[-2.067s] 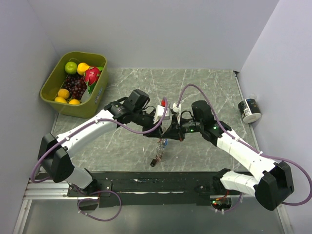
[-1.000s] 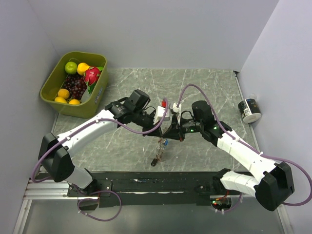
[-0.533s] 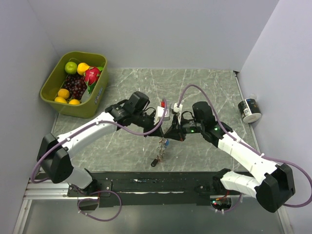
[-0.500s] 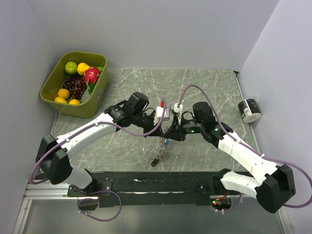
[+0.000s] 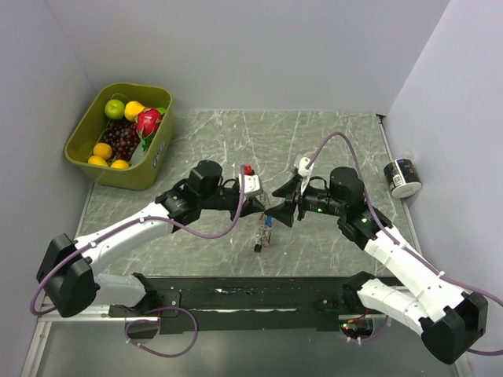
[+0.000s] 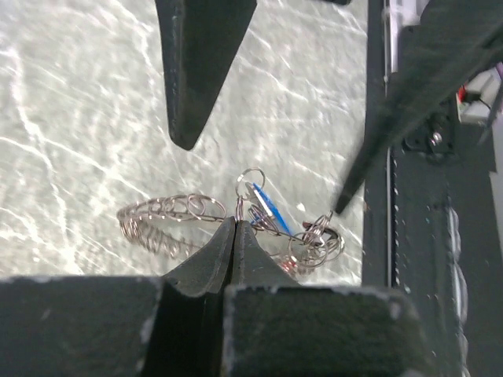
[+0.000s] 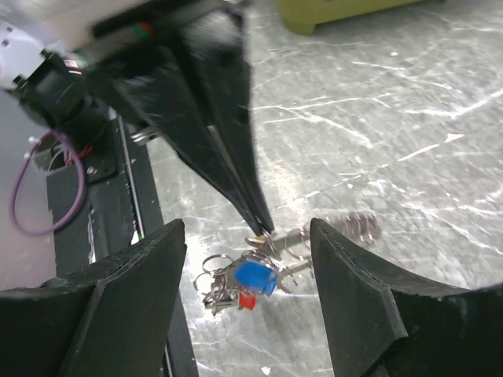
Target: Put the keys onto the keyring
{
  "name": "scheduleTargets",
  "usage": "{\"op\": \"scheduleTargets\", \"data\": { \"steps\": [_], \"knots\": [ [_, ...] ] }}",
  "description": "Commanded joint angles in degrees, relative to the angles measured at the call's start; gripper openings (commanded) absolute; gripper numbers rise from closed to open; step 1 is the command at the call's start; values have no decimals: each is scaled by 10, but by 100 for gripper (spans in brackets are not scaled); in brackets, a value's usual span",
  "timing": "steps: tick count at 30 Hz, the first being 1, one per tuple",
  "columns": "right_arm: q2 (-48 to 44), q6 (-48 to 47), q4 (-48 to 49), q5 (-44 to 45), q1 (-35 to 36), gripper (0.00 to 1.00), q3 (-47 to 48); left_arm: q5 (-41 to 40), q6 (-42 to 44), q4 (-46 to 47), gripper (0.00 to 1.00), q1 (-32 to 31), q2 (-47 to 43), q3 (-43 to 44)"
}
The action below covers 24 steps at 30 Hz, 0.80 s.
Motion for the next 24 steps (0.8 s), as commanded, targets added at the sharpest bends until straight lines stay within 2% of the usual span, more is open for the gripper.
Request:
{"op": "scheduleTargets", "data": {
  "steps": [1,7,13,19,24],
  "knots": [
    [0,25,21,21,-16,71,-1,-6,-23,142,1,-3,-42,-26],
    [17,49,19,35,-49,63,-1,2,-20,147,1,-3,-46,-30],
    [35,66,24,-7,-70,51,-1,6,-18,132,1,-3,-34,-18],
    [33,67,29,-41,-70,44,-9,3,-22,140,1,-3,-37,-26],
    [33,71,32,-69,-70,47,-12,-2,-20,142,1,-3,-43,-31]
  ]
}}
